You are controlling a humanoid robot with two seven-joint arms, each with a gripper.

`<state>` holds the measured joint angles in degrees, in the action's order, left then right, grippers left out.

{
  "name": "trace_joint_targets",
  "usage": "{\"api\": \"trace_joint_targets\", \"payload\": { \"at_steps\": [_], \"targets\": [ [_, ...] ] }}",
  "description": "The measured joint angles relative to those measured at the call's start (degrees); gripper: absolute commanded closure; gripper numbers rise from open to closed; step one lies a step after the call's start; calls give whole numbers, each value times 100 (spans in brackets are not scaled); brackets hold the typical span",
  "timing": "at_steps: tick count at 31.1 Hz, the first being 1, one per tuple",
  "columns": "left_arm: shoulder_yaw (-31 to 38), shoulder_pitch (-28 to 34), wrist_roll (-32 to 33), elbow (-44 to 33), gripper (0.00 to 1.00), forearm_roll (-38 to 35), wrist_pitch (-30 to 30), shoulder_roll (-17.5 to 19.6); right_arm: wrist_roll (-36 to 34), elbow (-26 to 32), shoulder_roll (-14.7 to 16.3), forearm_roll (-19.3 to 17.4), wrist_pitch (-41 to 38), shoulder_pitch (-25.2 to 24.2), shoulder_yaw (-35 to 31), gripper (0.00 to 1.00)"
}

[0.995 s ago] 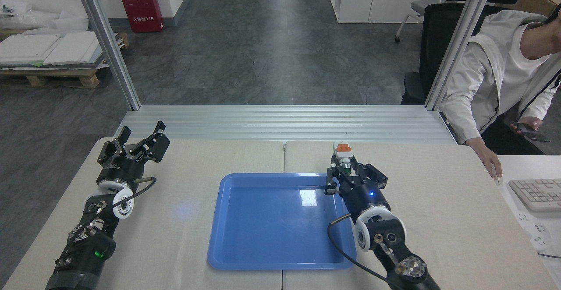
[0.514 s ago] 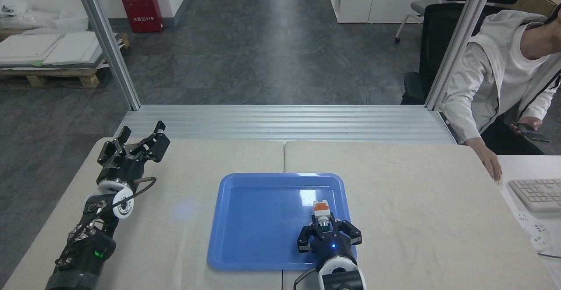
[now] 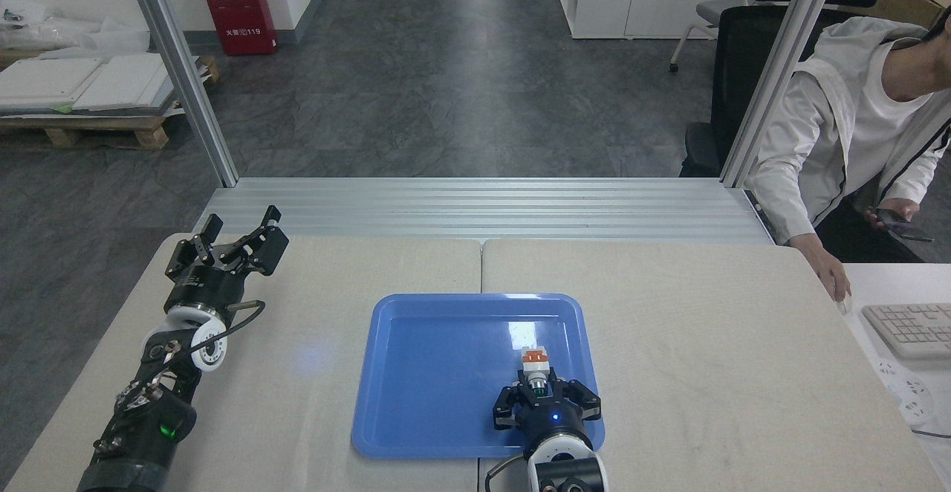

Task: Pick up switch part and place in tray

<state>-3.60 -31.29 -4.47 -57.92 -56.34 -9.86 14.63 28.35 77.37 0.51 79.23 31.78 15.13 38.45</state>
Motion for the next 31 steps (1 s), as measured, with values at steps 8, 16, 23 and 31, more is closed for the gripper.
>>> {"api": "trace_joint_targets", "payload": {
  "at_steps": [8,16,23,31],
  "targets": [
    [0,0,0,0,0,0,0,0,-8,-56,-217,7,34,49,4,30],
    [0,0,0,0,0,0,-1,2,-26,-234,-311,-79,54,148,-94,1],
    [0,0,0,0,0,0,-1,3,-36,-249,-396,-385,-8,475,-463,1],
    [0,6,0,0,0,0,-8,2,-1431,-424,347,-1056,-1800,1443,-1548,1]
  ]
}}
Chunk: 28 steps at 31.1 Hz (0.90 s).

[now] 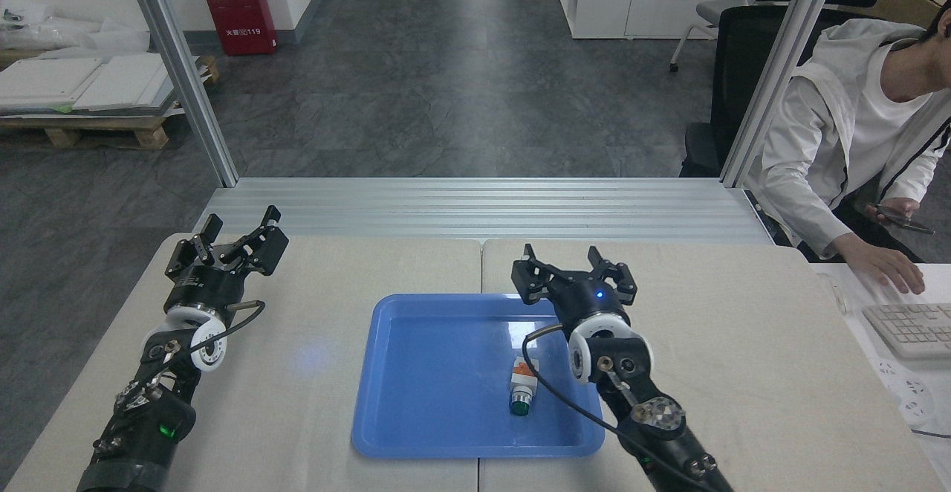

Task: Pick up switch part and place in tray

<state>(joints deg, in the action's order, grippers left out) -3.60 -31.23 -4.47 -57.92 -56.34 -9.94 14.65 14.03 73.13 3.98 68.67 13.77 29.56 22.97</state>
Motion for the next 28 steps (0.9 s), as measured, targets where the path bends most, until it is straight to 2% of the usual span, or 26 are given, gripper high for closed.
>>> {"api": "trace_joint_targets", "payload": {
  "at_steps": [4,9,14,24,28],
  "targets": [
    [0,-1,0,0,0,0,0,-1,-1072,-750,694,-227,-1820,293,-604,1],
    [-1,-5,0,0,0,0,0,0,-1546,-1636,1060,-302,-2665,492,-1175,1],
    [0,-6,0,0,0,0,4,0,-1729,-1764,1232,-316,-2874,273,-1342,2],
    [0,-6,0,0,0,0,8,0,-1759,-1212,1294,-344,-2650,-225,-1433,2],
    [0,-6,0,0,0,0,8,0,-1529,-1112,1302,-389,-2550,-323,-1511,2]
  ]
}}
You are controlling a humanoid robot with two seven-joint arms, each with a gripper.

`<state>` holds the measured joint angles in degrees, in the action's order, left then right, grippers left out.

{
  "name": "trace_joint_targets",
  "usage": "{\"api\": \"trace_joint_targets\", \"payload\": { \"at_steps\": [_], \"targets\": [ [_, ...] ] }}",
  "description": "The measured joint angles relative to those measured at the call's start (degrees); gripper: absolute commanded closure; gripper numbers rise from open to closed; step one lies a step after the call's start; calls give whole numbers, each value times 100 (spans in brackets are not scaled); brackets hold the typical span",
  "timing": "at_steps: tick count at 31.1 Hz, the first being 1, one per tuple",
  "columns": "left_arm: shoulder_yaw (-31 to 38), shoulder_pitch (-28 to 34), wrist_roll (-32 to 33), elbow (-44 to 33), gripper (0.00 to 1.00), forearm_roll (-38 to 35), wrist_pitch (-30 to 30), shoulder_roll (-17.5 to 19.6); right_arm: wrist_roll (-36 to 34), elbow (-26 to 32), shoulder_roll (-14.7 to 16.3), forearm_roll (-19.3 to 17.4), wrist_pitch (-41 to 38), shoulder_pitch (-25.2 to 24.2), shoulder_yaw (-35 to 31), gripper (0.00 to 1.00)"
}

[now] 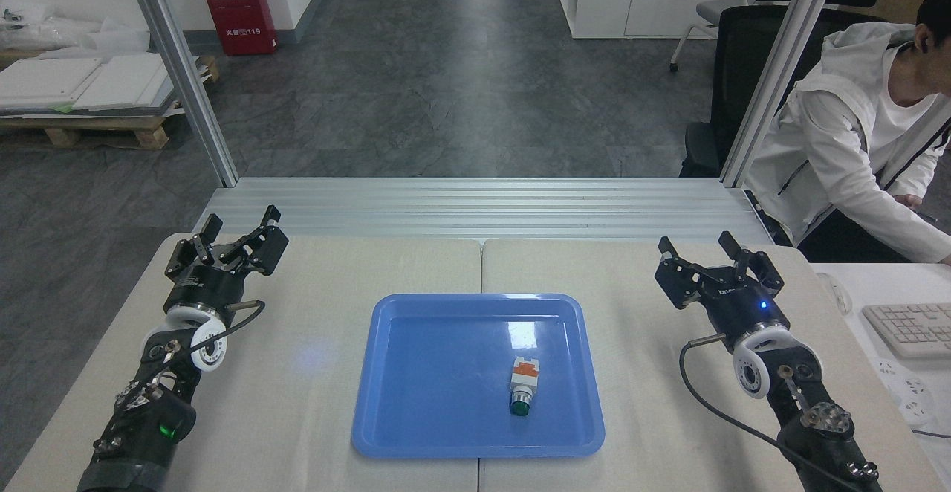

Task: Pick up switch part and place in tray

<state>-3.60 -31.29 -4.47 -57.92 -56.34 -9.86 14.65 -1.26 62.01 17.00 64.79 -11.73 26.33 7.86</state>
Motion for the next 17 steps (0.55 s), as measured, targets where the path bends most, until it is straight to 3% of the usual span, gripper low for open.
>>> {"api": "trace_joint_targets", "payload": {
  "at_steps": [17],
  "targets": [
    [0,0,-1,0,0,0,0,-1,248,332,3,-193,37,-113,-287,1]
  ]
}}
